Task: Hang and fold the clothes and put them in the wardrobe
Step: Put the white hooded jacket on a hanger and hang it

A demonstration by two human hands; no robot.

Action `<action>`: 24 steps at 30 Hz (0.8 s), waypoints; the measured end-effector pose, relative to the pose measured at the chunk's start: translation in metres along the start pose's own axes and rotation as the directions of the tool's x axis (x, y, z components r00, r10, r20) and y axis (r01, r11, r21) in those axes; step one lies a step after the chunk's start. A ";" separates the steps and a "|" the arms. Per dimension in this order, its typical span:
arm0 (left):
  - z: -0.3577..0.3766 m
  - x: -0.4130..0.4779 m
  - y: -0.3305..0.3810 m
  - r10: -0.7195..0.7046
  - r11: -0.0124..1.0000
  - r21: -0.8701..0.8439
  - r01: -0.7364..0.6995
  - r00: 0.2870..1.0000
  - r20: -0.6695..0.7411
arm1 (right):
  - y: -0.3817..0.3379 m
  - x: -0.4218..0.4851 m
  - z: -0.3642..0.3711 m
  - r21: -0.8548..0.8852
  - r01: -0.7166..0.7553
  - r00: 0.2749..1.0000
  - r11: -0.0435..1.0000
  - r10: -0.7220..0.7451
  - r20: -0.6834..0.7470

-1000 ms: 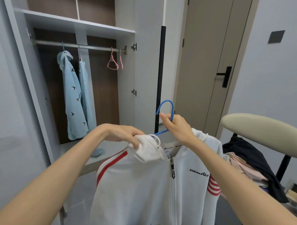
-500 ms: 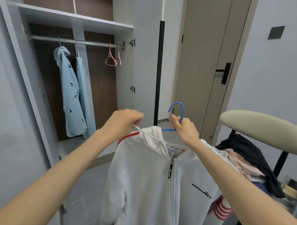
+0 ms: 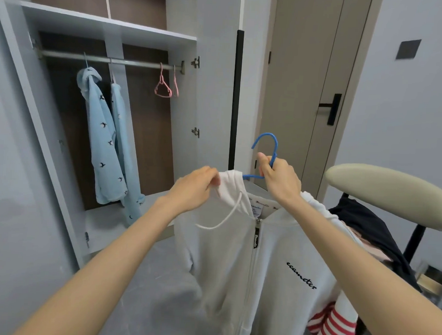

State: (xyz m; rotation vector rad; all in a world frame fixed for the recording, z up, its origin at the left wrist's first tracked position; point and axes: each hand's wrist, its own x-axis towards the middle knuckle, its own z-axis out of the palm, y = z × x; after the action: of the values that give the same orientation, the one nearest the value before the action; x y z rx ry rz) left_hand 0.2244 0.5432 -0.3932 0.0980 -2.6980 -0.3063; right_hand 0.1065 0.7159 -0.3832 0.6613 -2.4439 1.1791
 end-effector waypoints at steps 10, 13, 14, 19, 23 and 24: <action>0.064 -0.052 -0.058 -0.280 0.954 0.017 0.300 0.866 0.414 | -0.004 0.007 -0.015 0.006 -0.065 0.983 0.998 0.065 -0.171; 0.068 -0.048 -0.046 -0.178 0.983 -0.041 0.178 0.984 -0.011 | -0.005 0.007 -0.012 0.013 -0.067 0.985 0.998 0.068 -0.162; 0.065 -0.043 -0.039 -0.106 0.994 -0.027 0.104 0.985 -0.135 | -0.006 0.006 -0.010 0.013 -0.068 0.986 0.998 0.069 -0.154; 0.064 -0.033 -0.034 0.046 0.978 0.208 -0.033 0.997 -0.062 | -0.007 0.001 -0.003 0.021 -0.069 0.990 0.997 0.071 -0.124; 0.082 -0.050 -0.049 -0.181 0.982 0.099 0.163 0.963 0.200 | -0.006 0.001 -0.004 0.019 -0.096 0.987 0.995 0.098 -0.130; 0.086 -0.056 -0.054 -0.236 0.972 0.075 0.224 0.920 0.313 | -0.006 0.001 -0.005 0.022 -0.101 0.986 0.995 0.103 -0.135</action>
State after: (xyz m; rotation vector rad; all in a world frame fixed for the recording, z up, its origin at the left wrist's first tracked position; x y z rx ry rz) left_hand 0.2406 0.5140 -0.5045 0.4142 -3.0206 -0.3687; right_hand 0.1093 0.7165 -0.3759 0.4491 -2.3803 1.2402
